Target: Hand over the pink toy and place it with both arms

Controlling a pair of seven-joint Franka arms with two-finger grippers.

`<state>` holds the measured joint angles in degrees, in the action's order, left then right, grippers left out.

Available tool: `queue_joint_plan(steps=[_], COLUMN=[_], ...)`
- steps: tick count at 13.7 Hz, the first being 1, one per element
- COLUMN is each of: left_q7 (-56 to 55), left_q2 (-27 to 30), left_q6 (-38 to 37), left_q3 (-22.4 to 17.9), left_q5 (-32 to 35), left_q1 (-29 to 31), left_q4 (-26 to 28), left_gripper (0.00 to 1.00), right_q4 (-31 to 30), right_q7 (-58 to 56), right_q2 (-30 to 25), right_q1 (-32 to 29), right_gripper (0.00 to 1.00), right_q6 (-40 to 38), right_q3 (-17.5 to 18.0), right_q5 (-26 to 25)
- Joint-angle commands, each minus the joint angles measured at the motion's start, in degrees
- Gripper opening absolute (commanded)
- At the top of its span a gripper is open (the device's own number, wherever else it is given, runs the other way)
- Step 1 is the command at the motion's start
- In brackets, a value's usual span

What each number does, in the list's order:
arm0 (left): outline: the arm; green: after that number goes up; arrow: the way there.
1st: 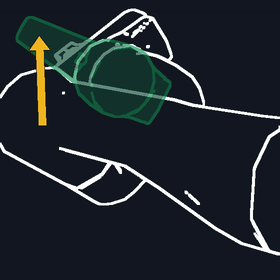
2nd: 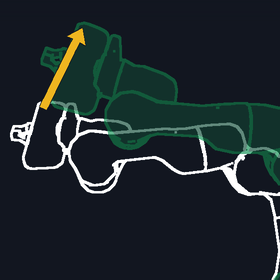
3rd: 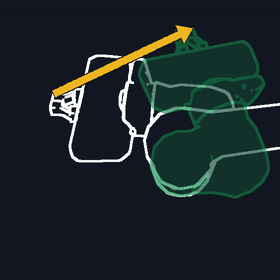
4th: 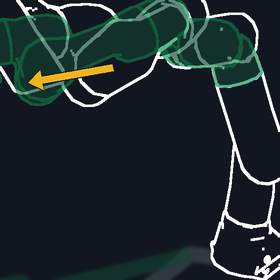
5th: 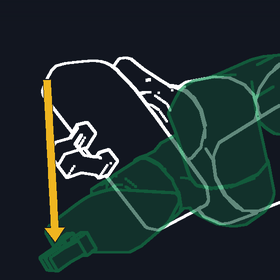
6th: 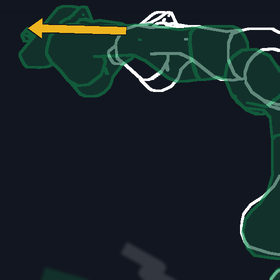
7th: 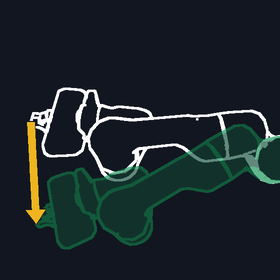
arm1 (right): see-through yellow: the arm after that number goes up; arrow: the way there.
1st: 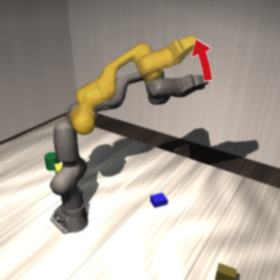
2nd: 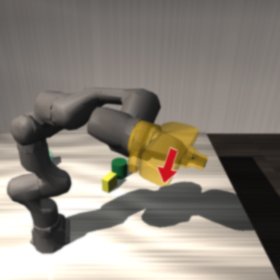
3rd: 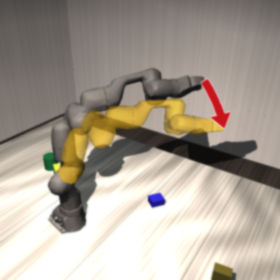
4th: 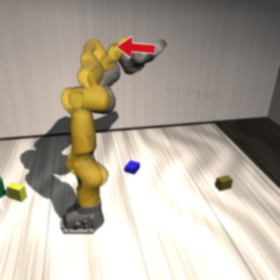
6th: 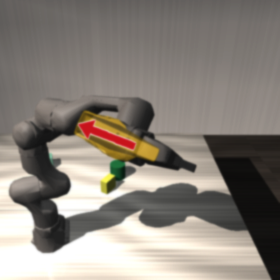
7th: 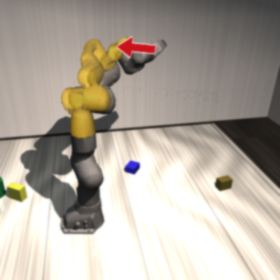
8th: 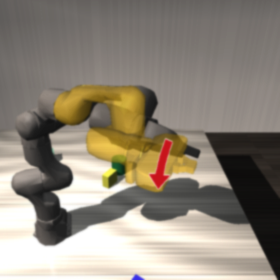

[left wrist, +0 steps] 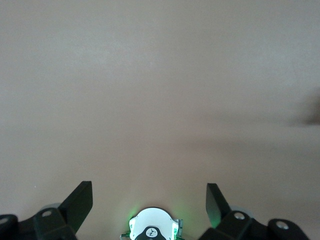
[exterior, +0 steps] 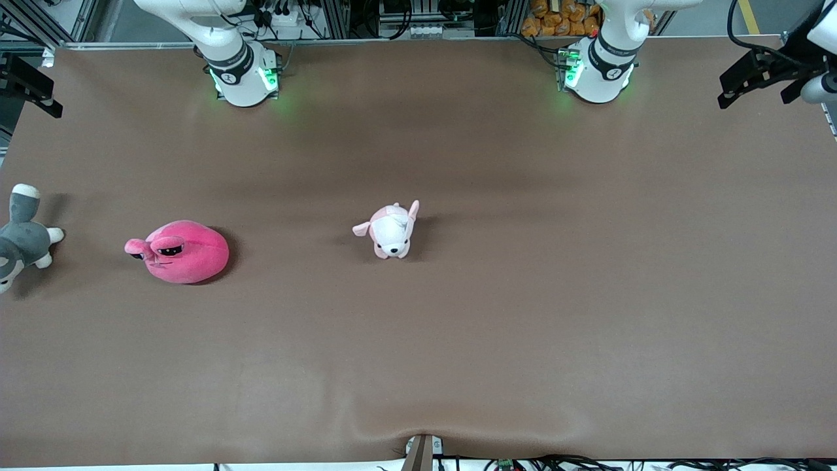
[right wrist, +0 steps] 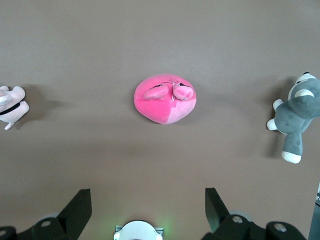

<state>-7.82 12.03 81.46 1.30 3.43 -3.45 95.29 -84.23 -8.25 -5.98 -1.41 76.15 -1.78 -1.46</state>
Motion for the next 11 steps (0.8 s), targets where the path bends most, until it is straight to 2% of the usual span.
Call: queue_joint_plan(steps=[1, 11], left_q7=[0.79, 1.06], left_q2=[-1.31, -1.31], left_q6=[-1.73, -4.11], left_q3=[-0.15, -0.50], left_q5=[0.17, 0.17], left_q1=[0.28, 1.77], left_q4=[-2.13, -3.09], left_gripper=[1.00, 1.00], right_q4=[1.17, 1.09], right_q7=[-0.18, -0.18], right_q2=[0.44, 0.44], right_q1=[0.62, 0.35], right_gripper=[1.00, 1.00], right_q6=[-0.92, -1.00], right_q3=[0.02, -0.07], right_q5=[0.14, 0.23])
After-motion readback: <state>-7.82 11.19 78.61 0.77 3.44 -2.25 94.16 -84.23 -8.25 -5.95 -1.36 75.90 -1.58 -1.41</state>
